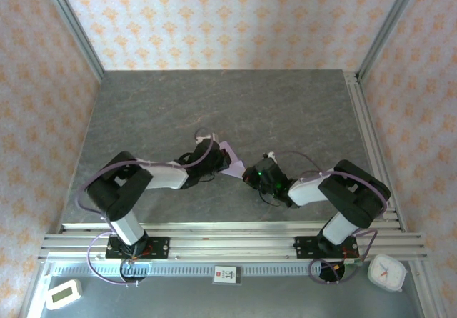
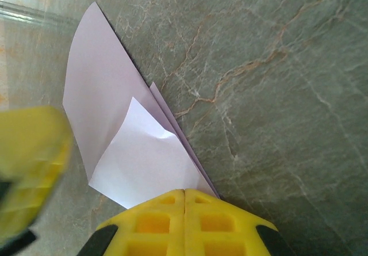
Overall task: Fold a paper plane with a square sheet of paper (pick it up from the middle)
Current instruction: Third fold the triangle at the center of the table.
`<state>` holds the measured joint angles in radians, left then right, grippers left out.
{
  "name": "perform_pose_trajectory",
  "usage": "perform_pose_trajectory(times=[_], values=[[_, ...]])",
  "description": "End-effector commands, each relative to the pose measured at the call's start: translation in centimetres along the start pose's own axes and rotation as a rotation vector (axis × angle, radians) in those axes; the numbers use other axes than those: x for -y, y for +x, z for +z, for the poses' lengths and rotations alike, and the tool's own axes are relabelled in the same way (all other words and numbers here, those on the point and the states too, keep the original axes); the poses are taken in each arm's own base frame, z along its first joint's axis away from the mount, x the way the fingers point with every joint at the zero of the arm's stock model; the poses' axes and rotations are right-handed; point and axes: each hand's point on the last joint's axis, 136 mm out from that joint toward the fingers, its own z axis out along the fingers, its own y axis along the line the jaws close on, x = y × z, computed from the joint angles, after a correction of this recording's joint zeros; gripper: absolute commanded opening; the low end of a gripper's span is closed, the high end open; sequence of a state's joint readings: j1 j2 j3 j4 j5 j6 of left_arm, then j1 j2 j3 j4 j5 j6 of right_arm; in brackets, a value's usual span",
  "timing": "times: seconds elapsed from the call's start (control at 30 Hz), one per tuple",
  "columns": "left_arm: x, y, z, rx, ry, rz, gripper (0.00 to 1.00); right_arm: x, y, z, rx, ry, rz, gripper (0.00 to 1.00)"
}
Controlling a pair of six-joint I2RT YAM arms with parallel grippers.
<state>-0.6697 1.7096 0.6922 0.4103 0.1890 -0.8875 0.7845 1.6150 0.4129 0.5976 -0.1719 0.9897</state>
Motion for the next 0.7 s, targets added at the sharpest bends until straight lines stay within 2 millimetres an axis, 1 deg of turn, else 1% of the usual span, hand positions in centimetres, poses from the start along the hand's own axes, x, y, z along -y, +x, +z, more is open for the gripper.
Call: perform_pose_trajectory(times=[0.0,0.1,0.2,0.3,0.37,0.4,0.47,0.53,0.6,0.67], values=[[-0.7,1.8,0.9,-0.051,0.01,0.023,0.0,6.8,2.0,0.1,-0.07,0.256,-0.042,0.0],[-3.7,3.0,1.2,-0.057,-0.076,-0.009,0.0,6.7,1.6,-0.1,-0.06,0.265,-0.053,0.0],[-6.4,3.9,1.2,-0.057,-0.16,-0.037,0.0,7.7,0.5,-1.2,-0.024,0.298,-0.044,0.0],[-7.7,4.5,1.0,-0.056,-0.191,-0.057,0.0,8.4,-1.1,-3.1,0.036,0.299,-0.012,0.0],[-8.1,4.7,0.9,-0.055,-0.195,-0.066,0.0,7.8,-2.1,-4.2,0.071,0.283,-0.016,0.0],[-8.1,4.7,0.9,-0.054,-0.196,-0.07,0.0,6.9,-2.6,-4.6,0.088,0.257,-0.034,0.0],[-8.2,4.7,0.9,-0.052,-0.197,-0.069,0.0,4.2,-3.5,-5.1,0.11,0.177,-0.064,0.04],[-8.2,4.9,1.0,-0.06,-0.198,-0.068,0.0,1.1,-4.1,-5.2,0.115,0.107,-0.114,0.07],[-8.1,5.0,1.2,-0.065,-0.194,-0.069,0.0,-1.6,-4.3,-4.7,0.104,0.068,-0.169,0.08],[-8.1,5.1,1.4,-0.07,-0.189,-0.076,0.0,-3.8,-4.0,-4.0,0.091,0.045,-0.182,0.07]])
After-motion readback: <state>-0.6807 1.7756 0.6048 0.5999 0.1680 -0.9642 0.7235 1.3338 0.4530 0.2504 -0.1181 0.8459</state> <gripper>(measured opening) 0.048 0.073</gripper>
